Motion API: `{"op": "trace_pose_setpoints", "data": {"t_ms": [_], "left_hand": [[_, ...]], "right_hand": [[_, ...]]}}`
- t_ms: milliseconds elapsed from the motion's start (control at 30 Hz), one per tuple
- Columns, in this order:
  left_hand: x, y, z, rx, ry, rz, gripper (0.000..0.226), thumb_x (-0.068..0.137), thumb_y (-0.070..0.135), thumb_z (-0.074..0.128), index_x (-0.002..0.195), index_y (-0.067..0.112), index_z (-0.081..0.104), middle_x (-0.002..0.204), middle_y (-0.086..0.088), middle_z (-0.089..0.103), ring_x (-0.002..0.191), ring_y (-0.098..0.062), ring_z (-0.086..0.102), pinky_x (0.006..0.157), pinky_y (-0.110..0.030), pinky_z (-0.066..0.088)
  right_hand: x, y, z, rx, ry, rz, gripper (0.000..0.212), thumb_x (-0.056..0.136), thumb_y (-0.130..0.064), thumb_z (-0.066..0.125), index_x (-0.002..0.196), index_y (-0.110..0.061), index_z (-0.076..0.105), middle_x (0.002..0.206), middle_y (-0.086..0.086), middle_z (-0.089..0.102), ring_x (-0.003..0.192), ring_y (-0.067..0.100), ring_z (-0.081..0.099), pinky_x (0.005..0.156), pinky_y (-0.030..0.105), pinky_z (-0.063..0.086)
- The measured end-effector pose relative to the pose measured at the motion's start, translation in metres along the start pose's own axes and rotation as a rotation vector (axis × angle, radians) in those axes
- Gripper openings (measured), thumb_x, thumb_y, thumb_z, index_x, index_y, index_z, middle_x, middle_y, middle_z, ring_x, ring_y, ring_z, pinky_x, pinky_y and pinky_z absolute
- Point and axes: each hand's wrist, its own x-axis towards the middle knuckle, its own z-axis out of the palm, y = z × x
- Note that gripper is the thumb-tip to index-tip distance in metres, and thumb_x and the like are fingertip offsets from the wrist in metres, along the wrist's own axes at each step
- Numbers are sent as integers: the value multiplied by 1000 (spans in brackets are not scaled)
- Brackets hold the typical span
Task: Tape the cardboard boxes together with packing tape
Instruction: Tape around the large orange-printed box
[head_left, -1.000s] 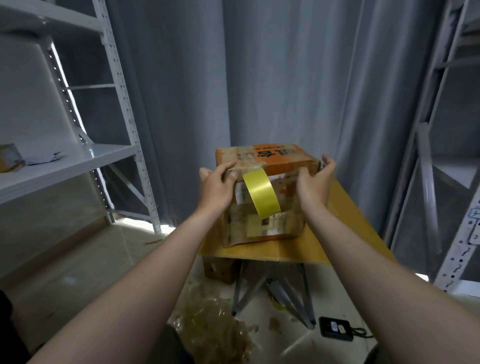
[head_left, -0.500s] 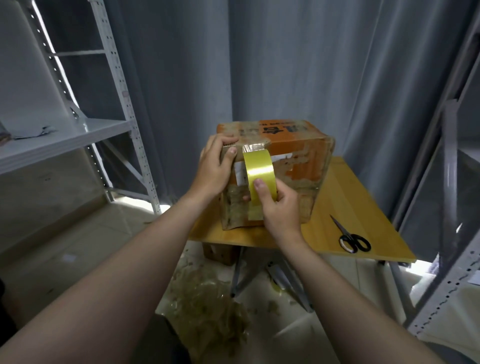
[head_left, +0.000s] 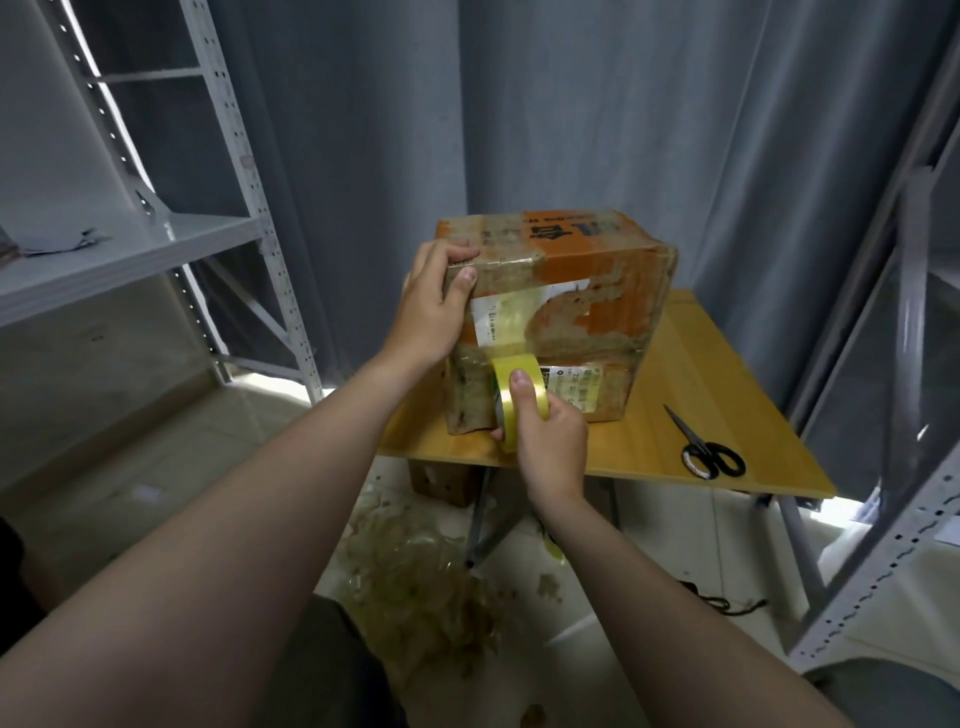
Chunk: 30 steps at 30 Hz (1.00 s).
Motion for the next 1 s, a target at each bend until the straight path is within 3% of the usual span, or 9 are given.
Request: {"op": "trace_pose_setpoints", "data": {"t_ms": [200, 400, 467, 567, 667, 767, 833, 900, 1000], "left_hand": [[2, -1, -1, -9, -29, -19, 23, 109, 22, 49, 127, 17, 61, 132, 7, 49, 131, -13, 48, 115, -36, 38], [2, 7, -1, -55, -35, -61, 23, 110, 19, 48, 130, 13, 58, 135, 4, 47, 131, -9, 46, 118, -37, 37], [0, 10, -1, -72, -35, -77, 25, 110, 17, 47, 133, 12, 56, 141, 0, 46, 131, -7, 43, 119, -37, 36], [-7, 13, -1, -144, -27, -90, 42, 110, 16, 47, 151, 19, 38, 154, -2, 40, 139, -10, 42, 119, -32, 38], [-24, 9, 2, -296, 34, -218, 61, 110, 22, 50, 159, 27, 15, 163, -1, 33, 146, -12, 38, 116, -26, 39], [-41, -4, 11, -310, 87, -492, 46, 109, 39, 48, 145, 22, 25, 144, -4, 55, 132, -23, 54, 108, -39, 43], [-52, -16, 20, -228, 67, -651, 40, 107, 53, 44, 129, 21, 33, 122, 1, 57, 116, -22, 56, 92, -36, 39], [-63, -28, 28, -215, -4, -779, 45, 104, 64, 39, 121, 22, 36, 104, 9, 53, 98, -16, 51, 86, -34, 33], [-73, -38, 39, -268, -13, -812, 55, 101, 70, 37, 124, 20, 45, 99, 11, 51, 89, -8, 50, 81, -35, 40]], "right_hand": [[-4, 11, -3, -60, 33, 151, 67, 98, -68, 48, 74, -10, 71, 60, 2, 71, 47, 7, 67, 50, 26, 45], [0, 13, -4, -53, -21, 182, 66, 101, -63, 49, 78, -4, 68, 63, 7, 71, 51, 9, 62, 56, 30, 42], [1, 14, -7, -38, -6, 172, 56, 98, -61, 56, 73, -11, 60, 65, -1, 63, 59, 9, 55, 58, 29, 38], [5, 18, -18, -7, 46, 198, 34, 100, -60, 55, 96, -26, 62, 87, -14, 64, 79, 1, 59, 62, 23, 39], [17, 21, -41, -36, 183, 175, 24, 105, -50, 50, 108, -26, 53, 100, -7, 62, 84, 11, 60, 61, 24, 38], [42, 21, -68, -60, 288, 146, 18, 106, -40, 52, 109, -22, 50, 116, 1, 57, 99, 19, 58, 74, 29, 40], [58, 21, -81, -129, 263, 140, 22, 105, -40, 55, 111, -19, 49, 124, -1, 47, 114, 22, 53, 88, 31, 37], [70, 24, -88, -197, 190, 190, 25, 104, -45, 55, 109, -20, 51, 131, 0, 44, 124, 24, 49, 97, 34, 38], [77, 30, -86, -198, 66, 285, 30, 105, -52, 49, 104, -23, 54, 122, 1, 58, 119, 26, 56, 90, 39, 40]]}}
